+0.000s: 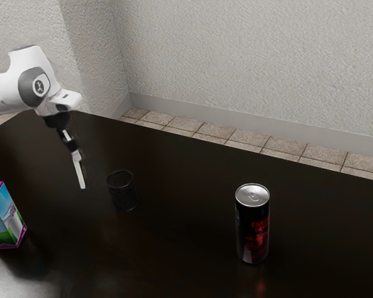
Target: Take the marker out of the pen holder and place it to the left of the pen holder.
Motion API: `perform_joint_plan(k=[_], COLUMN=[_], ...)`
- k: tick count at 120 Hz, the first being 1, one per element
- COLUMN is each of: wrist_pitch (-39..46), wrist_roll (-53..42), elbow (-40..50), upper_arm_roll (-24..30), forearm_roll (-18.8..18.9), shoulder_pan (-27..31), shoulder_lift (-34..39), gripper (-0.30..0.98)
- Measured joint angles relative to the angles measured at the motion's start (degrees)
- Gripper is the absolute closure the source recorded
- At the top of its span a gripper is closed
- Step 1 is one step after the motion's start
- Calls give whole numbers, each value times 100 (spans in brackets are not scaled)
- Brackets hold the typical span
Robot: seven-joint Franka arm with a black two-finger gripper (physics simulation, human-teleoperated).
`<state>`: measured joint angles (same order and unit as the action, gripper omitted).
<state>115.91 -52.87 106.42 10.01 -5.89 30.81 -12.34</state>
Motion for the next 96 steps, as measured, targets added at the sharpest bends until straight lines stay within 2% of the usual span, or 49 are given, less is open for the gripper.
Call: perform_joint_plan(k=[13,23,34,45,77,96], wrist_pitch=[-1139,-1875,-2393,-2692,-2732,-2641], wrist_roll=[422,746,1050,1323,1917,2156], elbow=[-1287,-2161,-2843,-3158,-3471,-3484], upper_arm_roll=[-497,-797,-866,-871,-861,-802], forearm_roll=[513,694,679,622,207,84], shoulder_pan=[-270,-644,-790,-798,-772,-759], shoulder_lift=[-1103,-1818,-2422,-2743,-3180,-3163], gripper=[77,76,78,76,69,36])
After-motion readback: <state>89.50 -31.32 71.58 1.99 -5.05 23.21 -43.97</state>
